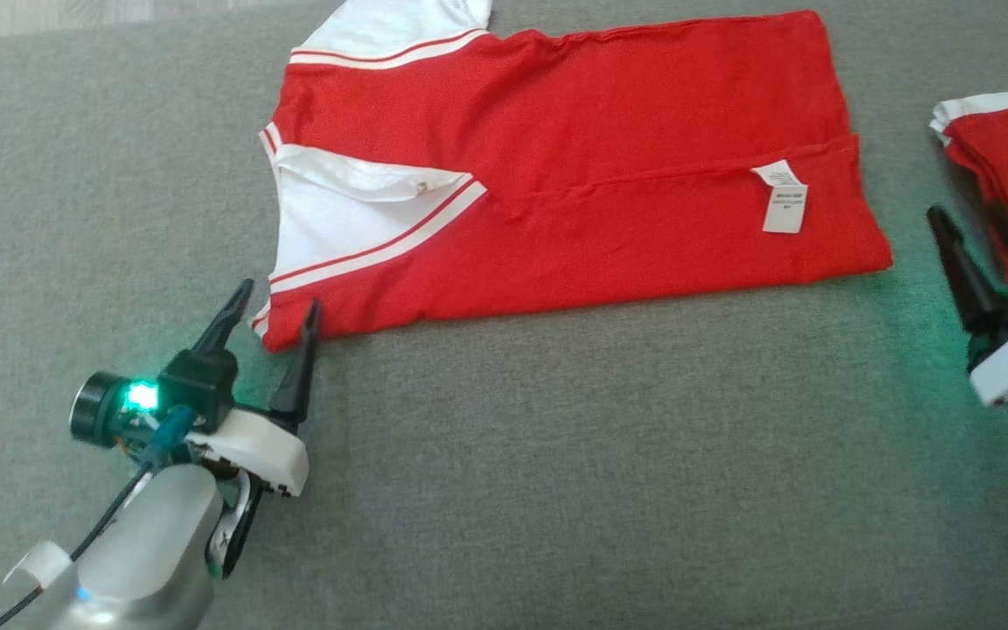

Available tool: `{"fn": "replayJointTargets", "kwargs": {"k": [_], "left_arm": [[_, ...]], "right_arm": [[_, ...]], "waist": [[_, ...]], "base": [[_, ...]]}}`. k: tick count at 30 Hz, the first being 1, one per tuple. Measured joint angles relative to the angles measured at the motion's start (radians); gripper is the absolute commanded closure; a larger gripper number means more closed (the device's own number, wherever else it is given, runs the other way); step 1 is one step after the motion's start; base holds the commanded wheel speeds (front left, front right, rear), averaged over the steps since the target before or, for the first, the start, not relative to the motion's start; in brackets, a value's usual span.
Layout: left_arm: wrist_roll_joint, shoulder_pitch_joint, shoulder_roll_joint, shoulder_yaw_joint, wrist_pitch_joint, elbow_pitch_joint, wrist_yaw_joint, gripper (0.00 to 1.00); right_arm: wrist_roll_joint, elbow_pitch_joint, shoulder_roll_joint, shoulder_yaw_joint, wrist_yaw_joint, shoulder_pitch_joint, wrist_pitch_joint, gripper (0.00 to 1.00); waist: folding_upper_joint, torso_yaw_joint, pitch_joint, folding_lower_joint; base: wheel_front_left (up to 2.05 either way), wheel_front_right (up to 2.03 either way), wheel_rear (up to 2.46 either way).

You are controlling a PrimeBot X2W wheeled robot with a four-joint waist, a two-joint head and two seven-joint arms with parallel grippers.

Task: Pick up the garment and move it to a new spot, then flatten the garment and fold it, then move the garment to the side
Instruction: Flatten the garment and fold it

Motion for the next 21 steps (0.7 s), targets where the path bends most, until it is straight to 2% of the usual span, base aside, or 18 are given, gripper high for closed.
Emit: {"fn": "replayJointTargets", "kwargs": {"k": [7,16,19,20,21], "left_arm": [[-0.067,0.019,-0.035,0.036,0.07,0.05,0.066,0.0],[-0.111,0.089,-0.06,0.062,0.114,0.044,0.131,0.0],[-0.121,0.126,-0.06,0.062,0.106,0.029,0.132,0.0],[-0.121,0.132,-0.059,0.06,0.105,0.028,0.128,0.15],[-0.121,0.137,-0.059,0.059,0.105,0.028,0.124,0.47]], "right_arm": [[-0.062,-0.016,0.035,-0.019,0.0,0.057,0.0,0.0],[-0.071,-0.007,0.074,-0.015,0.0,0.069,0.0,0.0],[-0.071,-0.002,0.084,-0.015,0.0,0.094,0.0,0.0],[-0.071,-0.001,0.084,-0.016,0.0,0.105,0.0,0.0],[-0.071,0.002,0.084,-0.016,0.0,0.113,0.0,0.0]], "waist": [[0.0,-0.025,-0.007,0.0001],[0.0,-0.04,-0.051,0.0],[0.0,-0.04,-0.067,0.0],[0.0,-0.039,-0.07,0.0],[0.0,-0.038,-0.073,0.0]], "base": [[0.0,0.0,0.0],[0.0,0.0,0.0],[0.0,0.0,0.0],[0.0,0.0,0.0],[0.0,0.0,0.0]]}}
